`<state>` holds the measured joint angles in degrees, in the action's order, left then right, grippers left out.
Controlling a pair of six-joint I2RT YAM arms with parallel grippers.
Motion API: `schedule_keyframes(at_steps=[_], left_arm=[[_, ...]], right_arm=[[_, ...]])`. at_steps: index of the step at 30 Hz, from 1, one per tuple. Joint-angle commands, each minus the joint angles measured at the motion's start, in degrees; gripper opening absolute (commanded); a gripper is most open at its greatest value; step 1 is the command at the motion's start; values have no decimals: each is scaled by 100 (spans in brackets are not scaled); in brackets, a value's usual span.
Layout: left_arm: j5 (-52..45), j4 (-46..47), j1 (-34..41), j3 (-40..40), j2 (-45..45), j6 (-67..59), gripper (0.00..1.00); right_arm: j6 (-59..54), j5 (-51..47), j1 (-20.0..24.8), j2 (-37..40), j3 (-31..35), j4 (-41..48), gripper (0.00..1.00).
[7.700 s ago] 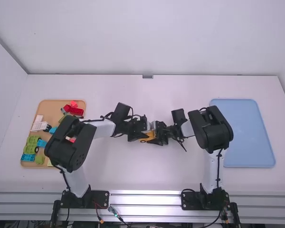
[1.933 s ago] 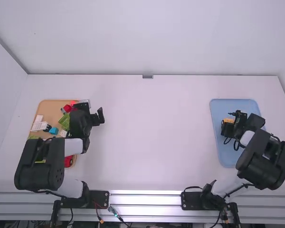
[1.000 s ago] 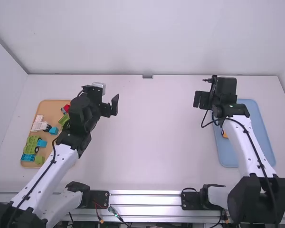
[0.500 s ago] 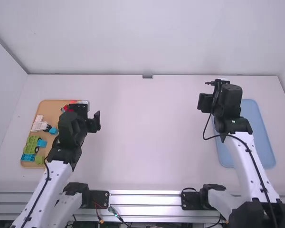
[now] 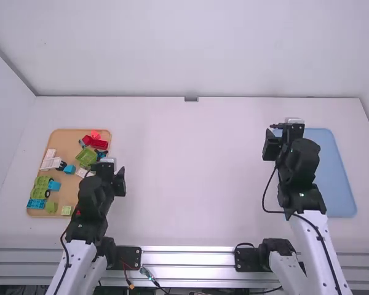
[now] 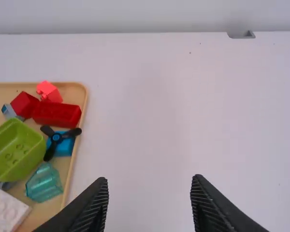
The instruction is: Assemble lego blocks to make yellow taxi
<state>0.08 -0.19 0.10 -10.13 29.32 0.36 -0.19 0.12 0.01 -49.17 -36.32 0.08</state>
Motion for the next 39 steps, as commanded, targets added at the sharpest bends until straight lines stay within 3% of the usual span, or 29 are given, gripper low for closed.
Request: schedule_keyframes(at_steps=[1,6,20,29,39], left_arm=[[-8,19,-10,329,-353,-36,38],[-8,19,-10,987,-1011,-36,26],[-8,19,-10,1013,-2285,-36,4],[-8,19,-10,1013,-2848,-36,0],[-8,19,-10,1013,-2932,-36,0]], right_arm=[[19,-12,-1,343,367,-8,42],[19,-12,-1,1074,1098,-8,29],[19,-12,-1,2709,2733,-8,1],[19,-12,-1,3529,3553,-8,0],[19,-12,-1,4258,3632,-8,0]])
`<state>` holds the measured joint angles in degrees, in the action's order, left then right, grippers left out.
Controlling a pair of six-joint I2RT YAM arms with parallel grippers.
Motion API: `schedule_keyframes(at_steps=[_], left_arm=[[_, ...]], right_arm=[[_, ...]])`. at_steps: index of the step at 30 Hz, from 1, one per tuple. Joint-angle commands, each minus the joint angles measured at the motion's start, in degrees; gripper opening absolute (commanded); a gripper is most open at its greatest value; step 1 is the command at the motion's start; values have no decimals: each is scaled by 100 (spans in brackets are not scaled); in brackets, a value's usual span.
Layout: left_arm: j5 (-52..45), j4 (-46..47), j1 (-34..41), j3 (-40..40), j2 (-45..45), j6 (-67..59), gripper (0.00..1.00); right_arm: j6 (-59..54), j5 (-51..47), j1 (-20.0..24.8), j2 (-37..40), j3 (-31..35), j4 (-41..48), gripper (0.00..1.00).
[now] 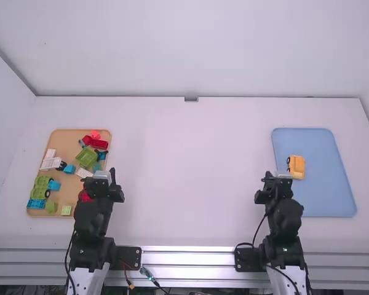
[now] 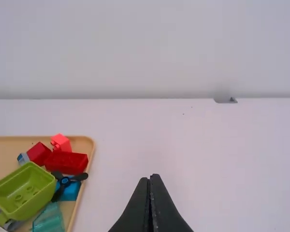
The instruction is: Assemble lego blocks to make yellow taxi
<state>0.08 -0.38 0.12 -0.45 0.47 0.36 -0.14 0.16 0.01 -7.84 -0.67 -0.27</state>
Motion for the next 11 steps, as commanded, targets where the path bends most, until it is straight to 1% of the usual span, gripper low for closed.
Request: schedule_keyframes(at_steps=[1,11], left_arm=[[-8,38,-12,45,-47,-36,0],[-8,38,-12,45,-47,-36,0]], right_arm=[[14,-16,-1,197,67,27,0],[14,-16,-1,784,67,27,0]])
